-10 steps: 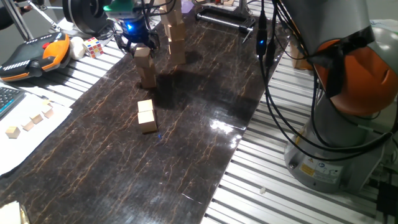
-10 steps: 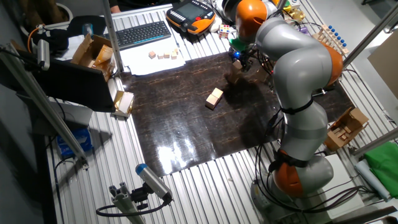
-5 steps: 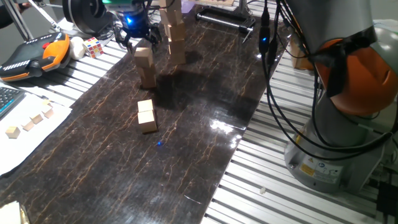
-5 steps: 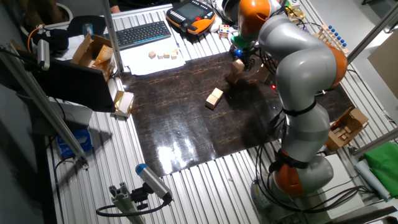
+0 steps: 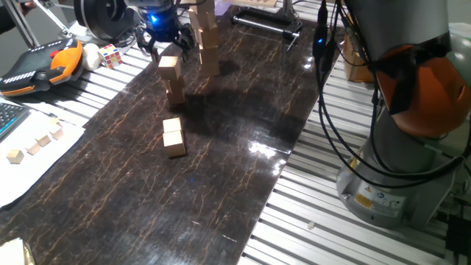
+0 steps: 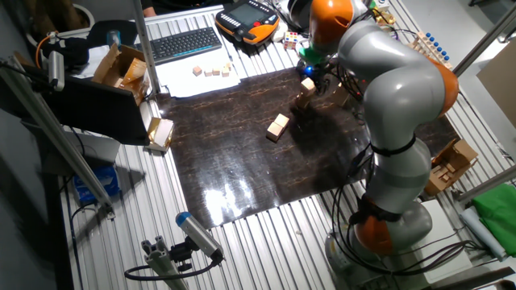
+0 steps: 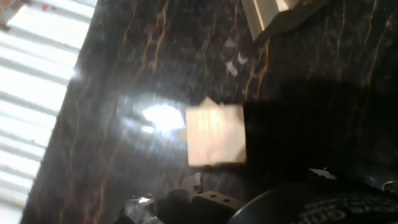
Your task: Stack the blocks in a vertical line of five
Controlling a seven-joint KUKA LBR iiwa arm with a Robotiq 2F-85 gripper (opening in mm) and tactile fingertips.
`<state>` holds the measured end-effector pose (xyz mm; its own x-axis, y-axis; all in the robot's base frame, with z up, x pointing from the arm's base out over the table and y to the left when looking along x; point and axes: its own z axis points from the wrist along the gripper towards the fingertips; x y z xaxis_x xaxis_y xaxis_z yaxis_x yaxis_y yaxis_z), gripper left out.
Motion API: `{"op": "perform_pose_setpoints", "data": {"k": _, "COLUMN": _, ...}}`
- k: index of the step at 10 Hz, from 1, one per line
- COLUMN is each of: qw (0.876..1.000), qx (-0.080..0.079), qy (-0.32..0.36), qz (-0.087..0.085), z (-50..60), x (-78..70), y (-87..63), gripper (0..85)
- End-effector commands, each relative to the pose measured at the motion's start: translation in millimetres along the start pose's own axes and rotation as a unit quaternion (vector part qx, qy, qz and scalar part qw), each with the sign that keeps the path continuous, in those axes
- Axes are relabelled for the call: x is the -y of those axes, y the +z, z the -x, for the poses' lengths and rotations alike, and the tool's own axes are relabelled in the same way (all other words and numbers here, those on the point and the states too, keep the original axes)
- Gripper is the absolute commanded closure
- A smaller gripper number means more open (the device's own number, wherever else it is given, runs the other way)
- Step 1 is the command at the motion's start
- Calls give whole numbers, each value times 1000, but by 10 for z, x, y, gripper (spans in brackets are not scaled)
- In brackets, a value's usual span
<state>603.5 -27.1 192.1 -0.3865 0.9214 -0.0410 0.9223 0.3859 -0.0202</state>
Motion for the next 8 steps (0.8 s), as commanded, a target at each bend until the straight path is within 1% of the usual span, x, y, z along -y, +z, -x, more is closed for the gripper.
{"op": "perform_pose_setpoints", "data": {"k": 1, "qw": 1000, "qx": -3, "qy": -18, "qz": 5, "z": -48, "x": 17, "y": 28, "gripper": 20}}
{"op": "perform_pose_setpoints", "data": {"k": 3, "qw": 1000, "qx": -13, "qy": -24, "qz": 14, "z": -143, "x": 20, "y": 132, "gripper": 17}}
{"op": "perform_pose_setpoints", "data": {"k": 4, "qw": 999, "qx": -11, "qy": -29, "qz": 14, "z": -192, "x": 24, "y": 187, "gripper": 13}}
{"op": "perform_pose_setpoints", "data": {"k": 5, "qw": 999, "qx": -14, "qy": -33, "qz": 20, "z": -247, "x": 32, "y": 250, "gripper": 10}}
{"op": "perform_pose_setpoints", "data": {"k": 7, "qw": 998, "qx": -10, "qy": -54, "qz": 24, "z": -366, "x": 56, "y": 405, "gripper": 3}}
{"op": "perform_pose_setpoints", "data": {"k": 8, "qw": 998, "qx": -6, "qy": -55, "qz": 31, "z": -439, "x": 77, "y": 489, "gripper": 3}}
